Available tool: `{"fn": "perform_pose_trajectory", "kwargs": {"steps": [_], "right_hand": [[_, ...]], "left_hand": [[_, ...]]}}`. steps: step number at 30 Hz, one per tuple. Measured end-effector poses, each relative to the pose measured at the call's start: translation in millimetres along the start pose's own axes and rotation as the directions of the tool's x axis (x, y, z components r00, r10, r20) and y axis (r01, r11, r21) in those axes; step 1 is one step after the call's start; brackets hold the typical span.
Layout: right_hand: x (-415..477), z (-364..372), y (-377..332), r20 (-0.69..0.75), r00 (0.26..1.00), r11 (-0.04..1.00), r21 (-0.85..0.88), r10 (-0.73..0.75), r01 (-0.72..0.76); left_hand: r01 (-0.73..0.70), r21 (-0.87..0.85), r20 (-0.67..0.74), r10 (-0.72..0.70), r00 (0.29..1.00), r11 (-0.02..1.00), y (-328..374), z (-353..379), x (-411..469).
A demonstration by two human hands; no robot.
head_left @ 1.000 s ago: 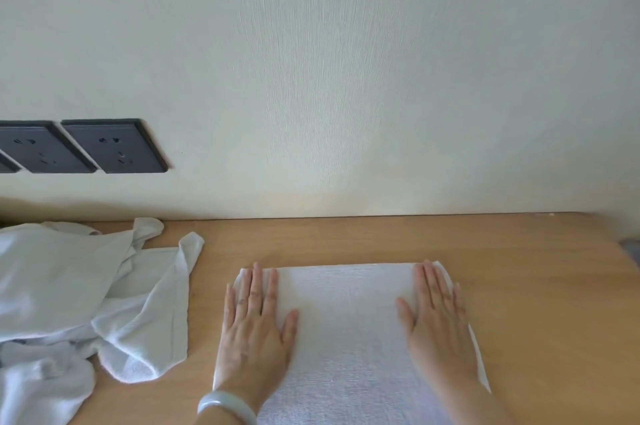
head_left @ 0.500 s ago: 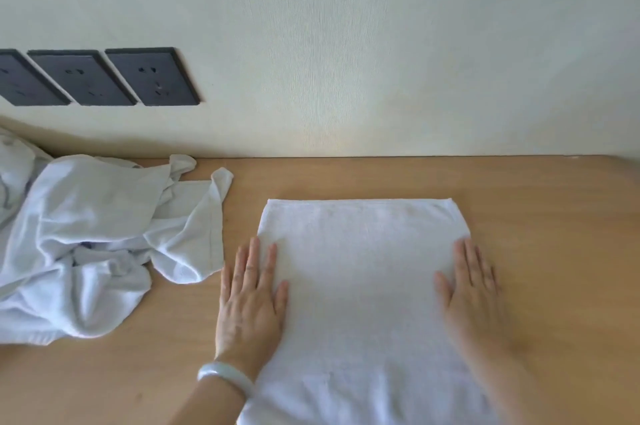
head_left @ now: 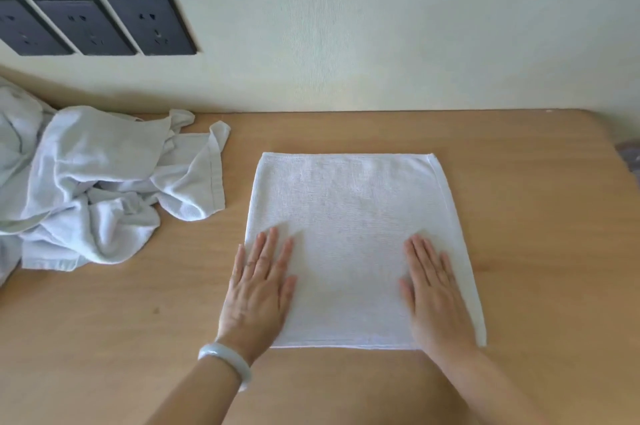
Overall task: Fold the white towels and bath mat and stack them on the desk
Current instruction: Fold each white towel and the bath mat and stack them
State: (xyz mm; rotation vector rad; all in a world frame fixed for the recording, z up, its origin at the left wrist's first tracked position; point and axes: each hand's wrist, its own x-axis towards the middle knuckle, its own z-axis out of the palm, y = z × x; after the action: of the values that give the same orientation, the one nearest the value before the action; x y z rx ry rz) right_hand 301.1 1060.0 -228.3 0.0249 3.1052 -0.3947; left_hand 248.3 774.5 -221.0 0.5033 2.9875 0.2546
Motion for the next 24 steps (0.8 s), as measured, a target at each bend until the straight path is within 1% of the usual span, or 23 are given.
{"fn": "perform_pose_trajectory", "kwargs": {"steps": [2,3,5,6,7,10,12,14,16,19,22,24], "right_hand": [[-14.5,-11.3,15.5,0.033,0.995,0.994,0.061,-0.090,0.088],[-21.6,-18.0,21.1,0.044,0.988,0.985,0.088,-0.151,0.147],[-35.1,-27.8,28.5,0.078,0.953,0.954,0.088,-0.294,0.287],[-40.7,-30.2,30.4,0.105,0.931,0.936,0.078,-0.350,0.343],[-45.2,-30.5,31.9,0.129,0.913,0.922,0.066,-0.387,0.382],[-49.0,-24.3,35.7,0.124,0.897,0.903,-0.010,-0.425,0.430],[-46.2,-19.5,35.4,0.072,0.892,0.889,-0.077,-0.446,0.451],[-43.5,-18.1,31.3,0.027,0.887,0.881,-0.104,-0.461,0.461],[-41.5,-20.6,26.3,-0.008,0.889,0.885,-0.103,-0.458,0.455],[-39.6,-23.7,21.1,-0.048,0.913,0.914,-0.055,-0.404,0.402],[-38.9,-25.7,18.1,-0.069,0.936,0.938,0.009,-0.346,0.347],[-40.2,-27.0,19.5,-0.074,0.937,0.938,0.030,-0.342,0.344]], "left_hand": [[-0.072,-0.013,0.018,0.073,0.997,0.997,-10.7,-9.5,-13.4],[-0.140,-0.007,0.026,0.140,0.990,0.990,-14.5,-14.0,-22.1],[-0.309,0.024,0.048,0.308,0.950,0.951,-15.4,-21.1,-41.2],[-0.378,0.038,0.058,0.376,0.925,0.925,-13.9,-22.5,-49.7],[-0.417,0.047,0.068,0.413,0.908,0.908,-12.2,-22.4,-55.8],[-0.456,0.084,0.057,0.453,0.890,0.886,-12.7,-18.7,-57.0],[-0.512,0.135,0.049,0.511,0.858,0.848,-14.5,-17.8,-50.2],[-0.564,0.190,0.079,0.560,0.825,0.804,-13.2,-21.2,-44.1],[-0.546,0.237,0.096,0.540,0.836,0.803,-8.0,-26.2,-40.3],[-0.432,0.256,0.053,0.433,0.900,0.865,2.7,-29.1,-38.9],[-0.355,0.213,0.014,0.360,0.933,0.911,7.0,-28.7,-40.2],[-0.353,0.187,0.032,0.353,0.935,0.917,6.6,-31.3,-42.0]]}}
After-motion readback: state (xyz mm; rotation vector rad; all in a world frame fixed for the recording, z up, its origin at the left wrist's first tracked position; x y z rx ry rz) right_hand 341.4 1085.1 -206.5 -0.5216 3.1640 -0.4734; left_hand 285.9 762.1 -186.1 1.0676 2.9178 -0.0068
